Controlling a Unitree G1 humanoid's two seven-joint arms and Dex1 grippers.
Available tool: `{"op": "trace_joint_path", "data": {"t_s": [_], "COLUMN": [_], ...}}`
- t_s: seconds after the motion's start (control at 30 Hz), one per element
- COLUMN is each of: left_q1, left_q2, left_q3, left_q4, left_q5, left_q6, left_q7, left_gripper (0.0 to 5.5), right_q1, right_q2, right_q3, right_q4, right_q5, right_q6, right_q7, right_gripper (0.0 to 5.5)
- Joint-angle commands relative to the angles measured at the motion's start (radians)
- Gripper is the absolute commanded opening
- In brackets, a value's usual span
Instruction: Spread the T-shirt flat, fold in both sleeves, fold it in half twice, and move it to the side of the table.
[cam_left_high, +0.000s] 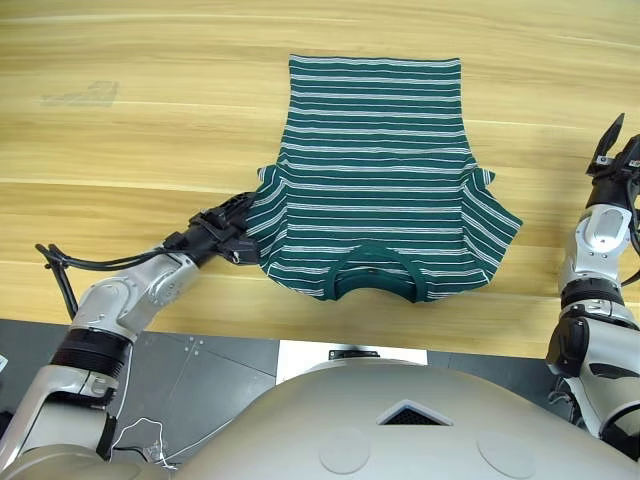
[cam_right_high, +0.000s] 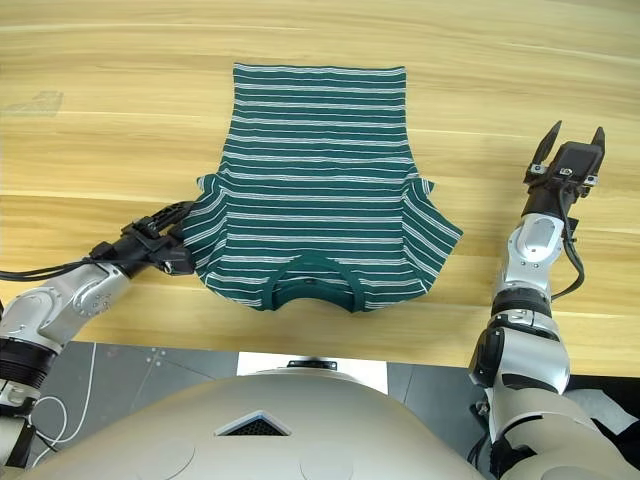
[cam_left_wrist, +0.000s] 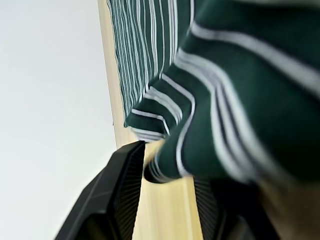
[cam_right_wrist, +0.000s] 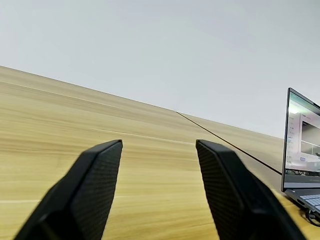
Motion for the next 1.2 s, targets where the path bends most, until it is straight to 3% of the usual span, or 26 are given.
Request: {"op": "trace_joint_path", "data": {"t_s": [0.03,0.83,1.2], "left_q1": [0.065,0.069,0.059], "left_q2": [-0.037,-0.023,-0.226], "left_q3": [-0.09,-0.155,-0.137], "left_q4": [0.113,0.077,0.035], "left_q5": [0.059,0.063,-0.193], "left_q6": [0.036,-0.038,-0.142], "left_q7": [-0.041,-0.039,0.003], "left_gripper": [1.29,0.01,0.01], "right_q1": [-0.002,-0.013,-0.021], "right_q2": [0.007,0.012,0.027], "right_q3": [-0.002,0.004,0.013], "right_q4": [0.008,0.009,0.033], "right_q5": [0.013,0.013,0.012], "right_q6": [-0.001,0.022,0.024], "right_q7": [0.012,0.014,0.02], "right_gripper": [2.73,2.73,2.73]}}
